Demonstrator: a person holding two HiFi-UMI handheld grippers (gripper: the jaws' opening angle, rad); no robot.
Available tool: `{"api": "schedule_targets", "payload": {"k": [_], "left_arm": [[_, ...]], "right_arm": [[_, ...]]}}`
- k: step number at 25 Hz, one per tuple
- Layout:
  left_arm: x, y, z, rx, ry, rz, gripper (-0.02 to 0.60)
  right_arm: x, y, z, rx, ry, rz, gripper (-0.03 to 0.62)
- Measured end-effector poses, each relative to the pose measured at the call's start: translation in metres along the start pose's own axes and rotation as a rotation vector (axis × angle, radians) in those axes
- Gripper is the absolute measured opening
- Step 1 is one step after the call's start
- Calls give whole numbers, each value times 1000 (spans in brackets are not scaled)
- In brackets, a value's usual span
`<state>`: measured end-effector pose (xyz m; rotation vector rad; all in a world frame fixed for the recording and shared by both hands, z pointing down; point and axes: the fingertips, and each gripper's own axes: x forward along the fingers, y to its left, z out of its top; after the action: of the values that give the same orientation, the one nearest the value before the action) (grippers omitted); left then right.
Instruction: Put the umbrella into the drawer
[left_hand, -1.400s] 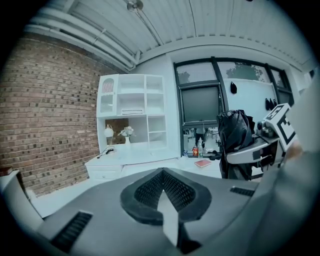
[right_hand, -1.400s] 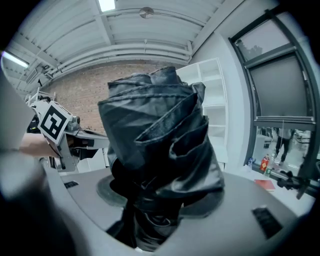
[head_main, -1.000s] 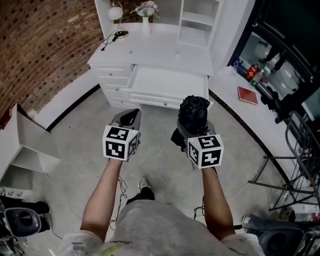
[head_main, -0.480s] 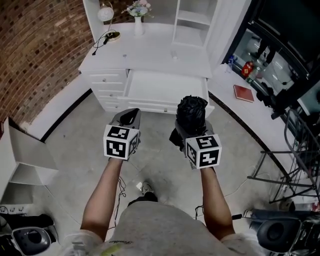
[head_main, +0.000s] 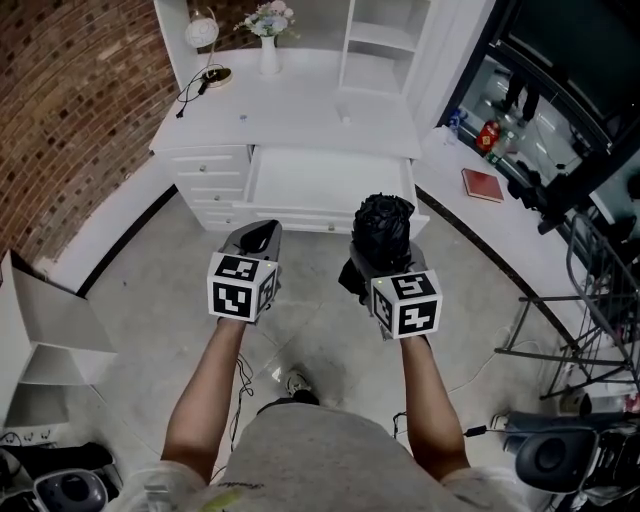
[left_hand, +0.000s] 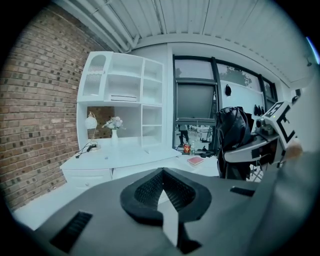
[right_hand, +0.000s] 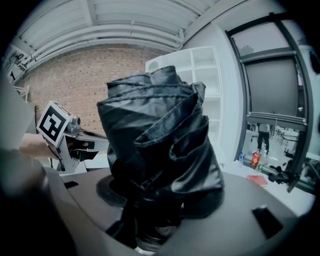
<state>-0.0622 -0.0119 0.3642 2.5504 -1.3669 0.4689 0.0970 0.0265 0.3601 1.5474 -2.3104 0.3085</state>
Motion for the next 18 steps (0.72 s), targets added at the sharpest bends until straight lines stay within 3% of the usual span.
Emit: {"api": "schedule_targets", "payload": {"k": [18], "left_arm": [[7, 37, -2, 31, 0, -33, -6]], "right_arm": [[26, 5, 19, 22, -44, -55, 250]]}}
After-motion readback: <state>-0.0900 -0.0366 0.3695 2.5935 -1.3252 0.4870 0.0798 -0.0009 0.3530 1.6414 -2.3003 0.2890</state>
